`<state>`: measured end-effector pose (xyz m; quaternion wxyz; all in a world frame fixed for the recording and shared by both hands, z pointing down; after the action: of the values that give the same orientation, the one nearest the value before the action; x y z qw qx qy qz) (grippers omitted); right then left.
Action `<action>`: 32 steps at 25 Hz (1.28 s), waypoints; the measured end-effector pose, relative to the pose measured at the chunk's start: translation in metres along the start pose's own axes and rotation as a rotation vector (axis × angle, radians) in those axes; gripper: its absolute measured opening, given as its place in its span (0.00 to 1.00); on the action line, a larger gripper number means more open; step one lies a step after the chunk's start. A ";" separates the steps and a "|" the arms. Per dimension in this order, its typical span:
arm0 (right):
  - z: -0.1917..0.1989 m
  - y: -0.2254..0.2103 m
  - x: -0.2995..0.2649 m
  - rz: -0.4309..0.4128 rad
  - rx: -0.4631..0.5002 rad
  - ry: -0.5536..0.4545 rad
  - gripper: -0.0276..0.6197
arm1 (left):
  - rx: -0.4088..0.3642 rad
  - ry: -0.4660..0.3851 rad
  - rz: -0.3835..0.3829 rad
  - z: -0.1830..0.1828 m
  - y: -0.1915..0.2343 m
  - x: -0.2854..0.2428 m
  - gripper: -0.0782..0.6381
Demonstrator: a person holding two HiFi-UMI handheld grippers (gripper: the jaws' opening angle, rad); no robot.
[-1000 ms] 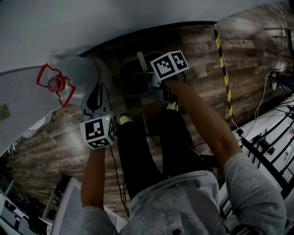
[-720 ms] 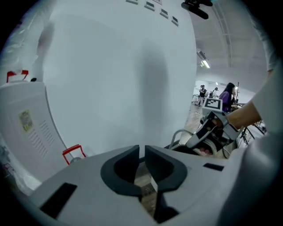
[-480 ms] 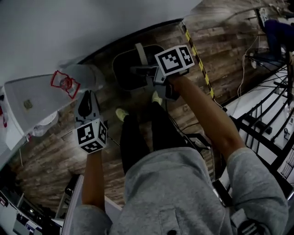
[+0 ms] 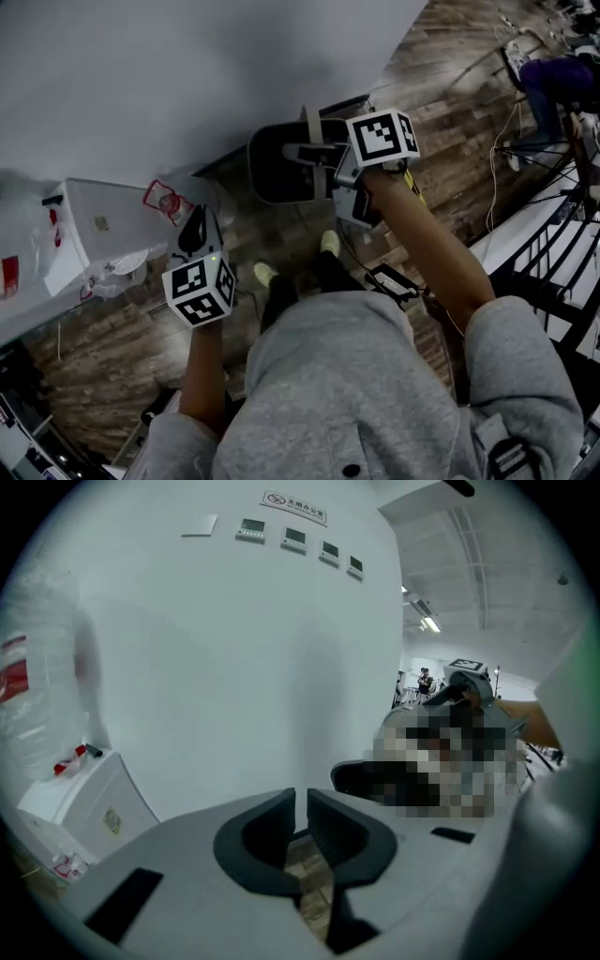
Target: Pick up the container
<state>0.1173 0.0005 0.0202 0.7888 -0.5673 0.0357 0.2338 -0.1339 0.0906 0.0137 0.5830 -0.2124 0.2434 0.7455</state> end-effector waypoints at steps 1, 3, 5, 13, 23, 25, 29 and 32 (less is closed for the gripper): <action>0.000 0.008 0.006 -0.001 0.000 -0.014 0.08 | -0.002 -0.004 -0.001 -0.007 -0.003 0.006 0.18; -0.001 0.023 0.017 -0.012 0.005 -0.040 0.08 | -0.004 -0.022 0.003 -0.021 -0.011 0.016 0.18; -0.005 0.031 0.027 -0.023 0.009 -0.059 0.08 | 0.004 -0.039 0.017 -0.033 -0.018 0.022 0.18; 0.001 0.038 0.038 -0.020 -0.073 -0.077 0.08 | 0.024 -0.061 0.037 -0.049 -0.018 0.023 0.18; 0.027 0.025 0.000 0.023 -0.079 -0.068 0.08 | 0.046 -0.064 0.046 -0.021 0.018 0.018 0.18; 0.021 0.026 -0.009 0.020 -0.084 -0.064 0.08 | 0.048 -0.055 0.042 -0.025 0.025 0.014 0.18; 0.026 0.024 -0.025 0.008 -0.059 -0.084 0.08 | 0.039 -0.077 0.053 -0.013 0.039 0.007 0.18; 0.031 0.017 -0.015 0.004 -0.048 -0.085 0.08 | 0.033 -0.088 0.050 -0.005 0.027 0.008 0.18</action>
<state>0.0903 0.0278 0.0210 0.7752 -0.5757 -0.0024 0.2601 -0.1622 0.0878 0.0079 0.5779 -0.1636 0.2348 0.7643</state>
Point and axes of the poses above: the fingertips, and each gripper's own axes: x backward along the fingers, y to its left, z out of its underside, the point moved 8 cm from there along x, backward along the fingers, and after that the axes turned 5 degrees about x, right-handed, at the moved point
